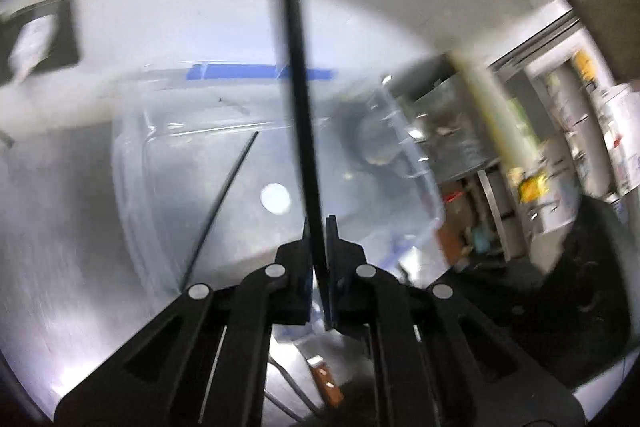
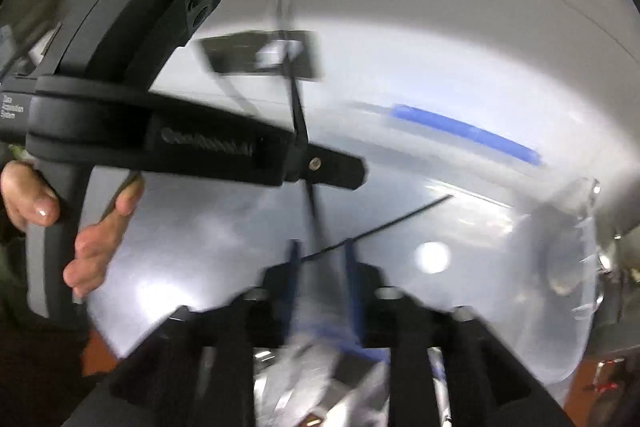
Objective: Organize utensils
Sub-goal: 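Lower the chopstick into the clear box and open the left tool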
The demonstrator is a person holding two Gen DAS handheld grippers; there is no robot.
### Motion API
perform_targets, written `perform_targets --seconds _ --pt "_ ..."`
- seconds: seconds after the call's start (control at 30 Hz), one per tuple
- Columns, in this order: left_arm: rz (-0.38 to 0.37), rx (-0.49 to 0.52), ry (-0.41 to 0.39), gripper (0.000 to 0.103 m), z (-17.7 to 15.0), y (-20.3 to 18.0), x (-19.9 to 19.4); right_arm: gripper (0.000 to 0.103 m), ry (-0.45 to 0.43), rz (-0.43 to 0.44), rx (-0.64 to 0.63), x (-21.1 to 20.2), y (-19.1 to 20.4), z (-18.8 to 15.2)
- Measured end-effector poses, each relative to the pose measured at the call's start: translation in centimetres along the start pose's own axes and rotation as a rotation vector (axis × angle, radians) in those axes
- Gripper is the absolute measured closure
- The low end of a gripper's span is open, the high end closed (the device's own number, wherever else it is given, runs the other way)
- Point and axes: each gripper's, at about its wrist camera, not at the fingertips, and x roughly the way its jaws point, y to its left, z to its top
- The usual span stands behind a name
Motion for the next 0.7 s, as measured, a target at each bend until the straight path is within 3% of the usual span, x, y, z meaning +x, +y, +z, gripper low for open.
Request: perform_targets --seconds 0.13,0.2,0.3,0.4,0.43,0.5,0.57,0.63,0.7 --pt "0.156 -0.012 0.131 0.099 3.8 2.4 8.0 0.073 0.077 -0.018 0.096 3.8 -5.3 1.3" --pt "0.202 -0.036 0.19 0.099 4.1 3.9 11.5 0.073 0.112 -0.006 0.137 5.8 -7.2 -0.2" --pt "0.263 -0.069 0.256 0.099 3.1 6.0 14.7 0.073 0.151 0.0 0.19 7.7 -9.3 -0.5" --pt "0.358 -0.099 0.294 0.098 2.4 7.5 16.1 0.073 0.164 0.001 0.22 7.7 -10.1 -2.2" --pt "0.356 -0.097 0.297 0.098 2.1 7.7 15.8 0.073 0.16 0.007 0.224 7.5 -10.1 -2.4" --pt "0.327 -0.081 0.271 0.094 2.0 7.1 14.7 0.073 0.14 0.037 0.214 6.6 -9.4 -3.8" --pt "0.348 -0.038 0.196 0.079 1.8 6.0 12.2 0.066 0.113 0.05 0.199 4.1 -7.7 -4.8" --pt "0.367 0.004 0.093 0.047 1.3 4.7 8.4 0.059 0.078 0.067 0.177 1.8 -5.8 -6.1" --pt "0.329 0.035 -0.035 0.044 -0.1 3.2 3.8 0.058 0.072 0.109 0.14 0.1 -3.1 -7.6"
